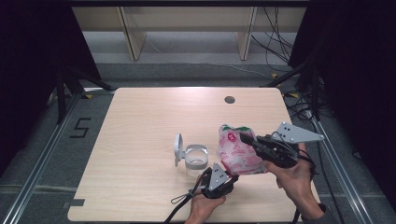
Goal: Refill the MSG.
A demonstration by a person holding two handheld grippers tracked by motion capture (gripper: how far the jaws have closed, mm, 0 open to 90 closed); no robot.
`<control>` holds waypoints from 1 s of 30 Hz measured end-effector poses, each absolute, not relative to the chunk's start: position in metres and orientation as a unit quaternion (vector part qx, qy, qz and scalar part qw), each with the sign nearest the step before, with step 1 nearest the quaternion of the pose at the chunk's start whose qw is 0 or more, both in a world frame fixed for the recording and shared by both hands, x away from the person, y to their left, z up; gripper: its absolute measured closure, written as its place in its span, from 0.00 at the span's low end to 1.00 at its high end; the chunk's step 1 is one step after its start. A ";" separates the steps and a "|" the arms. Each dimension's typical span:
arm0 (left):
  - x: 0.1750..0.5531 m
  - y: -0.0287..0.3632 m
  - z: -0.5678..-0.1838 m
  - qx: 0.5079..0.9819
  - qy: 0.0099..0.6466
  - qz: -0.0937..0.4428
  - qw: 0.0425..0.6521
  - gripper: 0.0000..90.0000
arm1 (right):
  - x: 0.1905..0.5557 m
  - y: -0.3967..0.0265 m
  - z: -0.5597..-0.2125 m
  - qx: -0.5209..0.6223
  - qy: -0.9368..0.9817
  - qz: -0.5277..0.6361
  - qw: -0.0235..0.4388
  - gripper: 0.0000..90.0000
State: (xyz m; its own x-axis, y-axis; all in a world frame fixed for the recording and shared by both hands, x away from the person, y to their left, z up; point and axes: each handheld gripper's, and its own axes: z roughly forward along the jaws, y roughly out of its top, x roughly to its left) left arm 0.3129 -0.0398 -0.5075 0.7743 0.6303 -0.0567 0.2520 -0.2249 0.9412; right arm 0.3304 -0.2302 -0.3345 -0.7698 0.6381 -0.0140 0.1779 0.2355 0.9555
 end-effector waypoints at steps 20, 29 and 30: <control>0.318 -0.045 -0.514 0.728 0.331 0.177 0.573 0.82 | 0.360 -0.187 -0.342 0.264 0.753 0.564 0.214 1.00; 0.323 -0.045 -0.516 0.716 0.336 0.182 0.584 0.82 | 0.366 -0.167 -0.346 0.251 0.758 0.556 0.230 1.00; 0.324 -0.046 -0.516 0.716 0.339 0.185 0.582 0.82 | 0.366 -0.164 -0.347 0.256 0.757 0.561 0.219 1.00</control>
State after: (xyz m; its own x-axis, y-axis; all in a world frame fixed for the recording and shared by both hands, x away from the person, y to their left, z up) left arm 0.3238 -0.0455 -0.5162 0.7012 0.7010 -0.1301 0.2705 -0.0928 0.9582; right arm 0.3662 -0.1641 -0.3467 -0.7736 0.6321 -0.0444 0.1416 0.2407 0.9602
